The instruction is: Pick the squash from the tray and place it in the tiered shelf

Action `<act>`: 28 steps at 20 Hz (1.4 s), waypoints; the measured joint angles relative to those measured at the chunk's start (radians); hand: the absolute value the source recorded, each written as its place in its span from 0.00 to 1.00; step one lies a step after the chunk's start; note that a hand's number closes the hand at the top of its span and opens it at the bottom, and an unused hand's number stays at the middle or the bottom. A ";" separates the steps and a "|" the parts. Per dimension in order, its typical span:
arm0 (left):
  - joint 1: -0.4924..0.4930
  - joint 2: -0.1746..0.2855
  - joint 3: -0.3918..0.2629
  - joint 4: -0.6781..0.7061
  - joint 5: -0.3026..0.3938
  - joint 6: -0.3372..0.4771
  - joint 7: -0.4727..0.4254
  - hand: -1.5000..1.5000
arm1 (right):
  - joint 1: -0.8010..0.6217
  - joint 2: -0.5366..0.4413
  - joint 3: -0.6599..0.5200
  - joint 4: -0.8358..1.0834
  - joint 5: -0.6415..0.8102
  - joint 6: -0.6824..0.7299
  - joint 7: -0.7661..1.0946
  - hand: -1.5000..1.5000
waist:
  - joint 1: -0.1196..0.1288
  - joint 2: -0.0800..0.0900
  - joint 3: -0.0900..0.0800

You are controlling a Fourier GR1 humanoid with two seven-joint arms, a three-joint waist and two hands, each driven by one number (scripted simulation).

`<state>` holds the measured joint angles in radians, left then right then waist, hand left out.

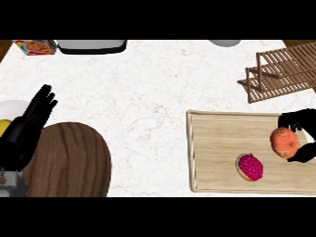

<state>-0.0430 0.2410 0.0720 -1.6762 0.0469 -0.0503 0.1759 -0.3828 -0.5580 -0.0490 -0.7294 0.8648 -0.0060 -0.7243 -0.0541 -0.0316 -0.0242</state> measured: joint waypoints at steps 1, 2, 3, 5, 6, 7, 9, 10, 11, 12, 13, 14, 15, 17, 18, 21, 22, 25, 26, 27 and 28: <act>0.003 0.002 0.006 -0.002 0.001 0.003 0.003 0.50 | 0.014 0.014 -0.021 -0.023 -0.022 0.005 0.035 1.00 | -0.009 -0.004 -0.002; 0.007 0.002 0.010 -0.001 0.001 0.006 0.007 0.50 | 0.025 0.034 -0.041 -0.048 -0.048 0.009 0.066 1.00 | -0.017 -0.006 -0.002; 0.005 0.002 0.014 0.003 0.001 0.010 0.009 0.50 | 0.037 0.052 -0.061 -0.078 -0.073 0.011 0.091 1.00 | -0.027 -0.007 -0.002; 0.015 0.011 0.026 -0.003 0.009 0.006 0.014 0.50 | 0.059 0.082 -0.098 -0.149 -0.121 0.005 0.141 1.00 | -0.036 -0.010 0.004; 0.021 0.010 0.027 -0.006 0.007 0.008 0.015 0.50 | 0.066 0.092 -0.118 -0.191 -0.146 0.003 0.163 1.00 | -0.040 -0.010 0.007; 0.029 0.012 0.029 -0.010 0.010 0.006 0.016 0.50 | 0.074 0.101 -0.134 -0.237 -0.165 -0.002 0.190 1.00 | -0.042 -0.011 0.009; 0.037 0.011 0.031 -0.018 0.008 0.010 0.019 0.50 | 0.093 0.119 -0.156 -0.339 -0.198 -0.002 0.243 1.00 | -0.047 -0.012 0.011; 0.045 0.009 0.030 -0.023 0.005 0.011 0.015 0.50 | 0.101 0.122 -0.166 -0.395 -0.211 0.001 0.277 1.00 | -0.046 -0.011 0.012; 0.050 0.009 0.031 -0.024 0.007 0.007 0.007 0.50 | 0.108 0.131 -0.175 -0.452 -0.225 0.002 0.312 1.00 | -0.044 -0.010 0.013; 0.050 0.007 0.028 -0.024 0.004 0.009 0.006 0.50 | 0.112 0.134 -0.184 -0.512 -0.239 0.013 0.352 1.00 | -0.044 -0.008 0.014; 0.049 0.009 0.029 -0.032 0.006 0.007 0.011 0.50 | 0.124 0.138 -0.193 -0.574 -0.254 0.025 0.392 1.00 | -0.042 -0.007 0.014; 0.044 0.008 0.028 -0.032 0.005 0.009 0.014 0.50 | 0.137 0.146 -0.196 -0.640 -0.266 0.036 0.433 1.00 | -0.040 -0.004 0.015; 0.041 0.009 0.027 -0.036 0.005 0.008 0.017 0.50 | 0.148 0.150 -0.201 -0.707 -0.276 0.050 0.482 1.00 | -0.037 -0.003 0.016; 0.048 0.010 0.027 -0.043 0.009 0.001 0.014 0.50 | 0.157 0.154 -0.215 -0.837 -0.297 0.083 0.593 1.00 | -0.024 0.002 0.017; 0.039 0.010 0.026 -0.041 0.011 -0.002 0.015 0.50 | 0.165 0.157 -0.221 -0.906 -0.309 0.101 0.647 1.00 | -0.018 0.005 0.018; 0.019 -0.010 -0.004 -0.046 -0.006 0.006 0.028 0.50 | 0.162 0.164 -0.233 -1.083 -0.335 0.156 0.824 1.00 | 0.004 0.014 0.020; 0.019 -0.018 -0.013 -0.040 -0.013 0.006 0.019 0.50 | 0.165 0.159 -0.244 -1.136 -0.348 0.178 0.874 1.00 | 0.011 0.017 0.021; 0.026 -0.002 0.002 -0.035 0.005 -0.028 -0.003 0.50 | 0.114 0.139 -0.273 -1.223 -0.385 0.231 1.016 1.00 | 0.032 0.023 0.022; 0.010 -0.009 -0.003 -0.023 -0.003 -0.024 -0.006 0.50 | 0.081 0.143 -0.265 -1.223 -0.386 0.232 1.055 1.00 | 0.037 0.025 0.022; 0.002 -0.006 0.002 -0.016 0.001 -0.033 -0.008 0.50 | 0.057 0.136 -0.276 -1.216 -0.401 0.239 1.071 1.00 | 0.041 0.026 0.022; 0.005 -0.003 0.004 -0.024 0.000 -0.036 -0.009 0.50 | 0.027 0.131 -0.286 -1.205 -0.417 0.241 1.088 1.00 | 0.046 0.027 0.023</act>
<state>-0.0380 0.2377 0.0761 -1.7003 0.0465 -0.0863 0.1665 -0.3557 -0.4269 -0.3349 -1.9341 0.4483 0.2350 0.3640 -0.0083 -0.0044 -0.0015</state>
